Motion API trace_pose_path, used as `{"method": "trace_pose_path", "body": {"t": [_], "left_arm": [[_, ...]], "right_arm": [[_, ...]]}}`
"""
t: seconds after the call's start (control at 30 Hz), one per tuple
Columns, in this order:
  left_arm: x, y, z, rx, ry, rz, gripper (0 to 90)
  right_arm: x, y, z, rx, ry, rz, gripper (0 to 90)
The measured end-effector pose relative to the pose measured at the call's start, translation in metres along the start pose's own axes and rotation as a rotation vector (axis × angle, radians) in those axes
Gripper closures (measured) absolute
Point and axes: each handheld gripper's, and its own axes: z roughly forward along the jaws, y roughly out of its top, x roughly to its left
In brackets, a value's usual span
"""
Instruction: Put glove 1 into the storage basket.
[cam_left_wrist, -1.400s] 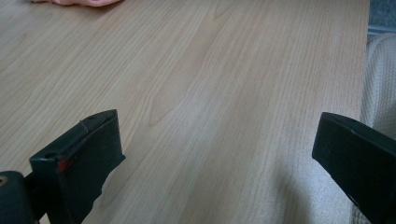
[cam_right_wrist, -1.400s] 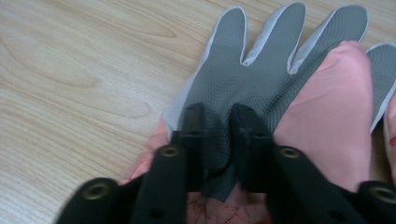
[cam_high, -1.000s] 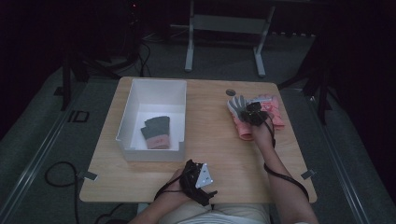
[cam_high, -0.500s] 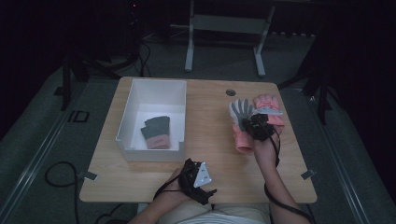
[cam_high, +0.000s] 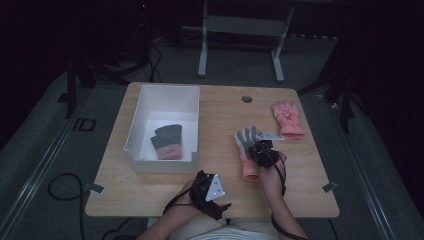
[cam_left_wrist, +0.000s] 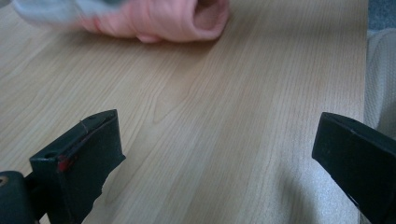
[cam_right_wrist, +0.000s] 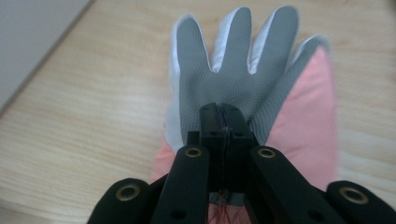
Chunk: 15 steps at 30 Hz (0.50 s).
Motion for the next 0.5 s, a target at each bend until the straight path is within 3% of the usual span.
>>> {"method": "trace_pose_path", "body": {"t": [0.13,0.23,0.5], "left_arm": [[0.001,-0.001,0.0,-0.003,-0.004,-0.002,1.3],[0.0,-0.001,0.001,-0.004,-0.007,0.0,1.3],[0.001,-0.002,0.002,-0.008,-0.011,-0.008,1.3]], "right_arm": [[0.004,-0.008,0.009,0.019,0.008,0.002,88.7],[0.006,-0.01,0.013,0.025,-0.002,-0.026,88.4],[0.004,-0.014,0.012,0.034,0.002,-0.057,87.1]]}}
